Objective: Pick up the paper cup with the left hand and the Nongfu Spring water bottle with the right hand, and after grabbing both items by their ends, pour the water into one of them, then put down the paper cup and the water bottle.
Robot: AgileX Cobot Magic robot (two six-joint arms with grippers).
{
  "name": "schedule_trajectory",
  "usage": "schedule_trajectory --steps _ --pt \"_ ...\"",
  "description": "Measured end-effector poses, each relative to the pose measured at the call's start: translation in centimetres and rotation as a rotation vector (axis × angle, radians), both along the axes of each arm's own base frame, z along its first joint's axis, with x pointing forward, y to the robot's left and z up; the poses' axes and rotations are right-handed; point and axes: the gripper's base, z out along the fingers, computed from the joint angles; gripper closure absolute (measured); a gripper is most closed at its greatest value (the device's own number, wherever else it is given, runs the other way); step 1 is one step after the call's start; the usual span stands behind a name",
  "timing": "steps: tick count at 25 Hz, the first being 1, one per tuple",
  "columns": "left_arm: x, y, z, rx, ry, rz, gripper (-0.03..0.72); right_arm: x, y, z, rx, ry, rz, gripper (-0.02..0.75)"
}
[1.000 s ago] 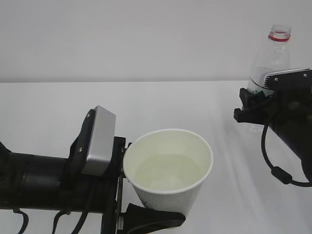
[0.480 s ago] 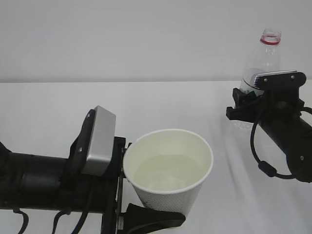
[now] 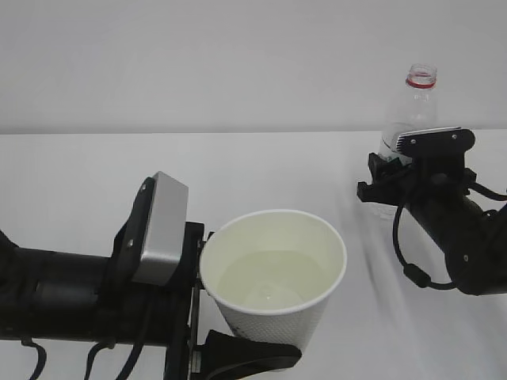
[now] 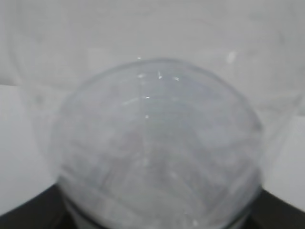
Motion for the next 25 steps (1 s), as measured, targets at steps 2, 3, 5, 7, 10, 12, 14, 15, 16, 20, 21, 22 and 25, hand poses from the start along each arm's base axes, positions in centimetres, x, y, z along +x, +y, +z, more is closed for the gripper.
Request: schedule_trajectory --steps 2,3,5,7,10,12,14,15,16,20,21,22,25 --pt "0.0 0.0 0.0 0.0 0.002 0.0 0.151 0.0 0.0 -0.1 0.0 0.0 0.0 0.295" --pt "0.0 0.0 0.0 0.0 0.002 0.0 0.151 0.0 0.0 0.0 0.0 -0.005 0.0 0.295" --pt "0.0 0.0 0.0 0.0 0.002 0.0 0.151 0.1 0.0 0.0 0.0 -0.012 -0.001 0.295" --pt "0.0 0.0 0.0 0.0 0.002 0.0 0.151 0.1 0.0 0.1 0.0 -0.016 -0.001 0.295" --pt "0.0 0.0 0.0 0.0 0.002 0.0 0.151 0.1 0.0 -0.1 0.0 -0.014 -0.001 0.295" --pt "0.0 0.0 0.0 0.0 0.002 0.0 0.151 0.1 0.0 -0.4 -0.002 -0.007 -0.001 0.295" --pt "0.0 0.0 0.0 0.0 0.002 0.0 0.151 0.1 0.0 -0.8 -0.005 0.003 -0.001 0.295" --pt "0.0 0.0 0.0 0.0 0.002 0.0 0.151 0.1 0.0 -0.9 -0.004 0.006 -0.002 0.295" --pt "0.0 0.0 0.0 0.0 0.002 0.0 0.151 0.1 0.0 -0.9 -0.004 0.006 -0.002 0.295" --pt "0.0 0.0 0.0 0.0 0.002 0.0 0.151 0.1 0.0 -1.0 -0.003 0.006 -0.002 0.295" --pt "0.0 0.0 0.0 0.0 0.002 0.0 0.151 0.1 0.0 -1.0 -0.003 0.006 -0.002 0.295" --pt "0.0 0.0 0.0 0.0 0.002 0.0 0.151 0.1 0.0 -1.0 -0.003 0.006 -0.002 0.295" --pt "0.0 0.0 0.0 0.0 0.002 0.0 0.151 0.1 0.0 -1.0 -0.002 0.006 -0.002 0.294"
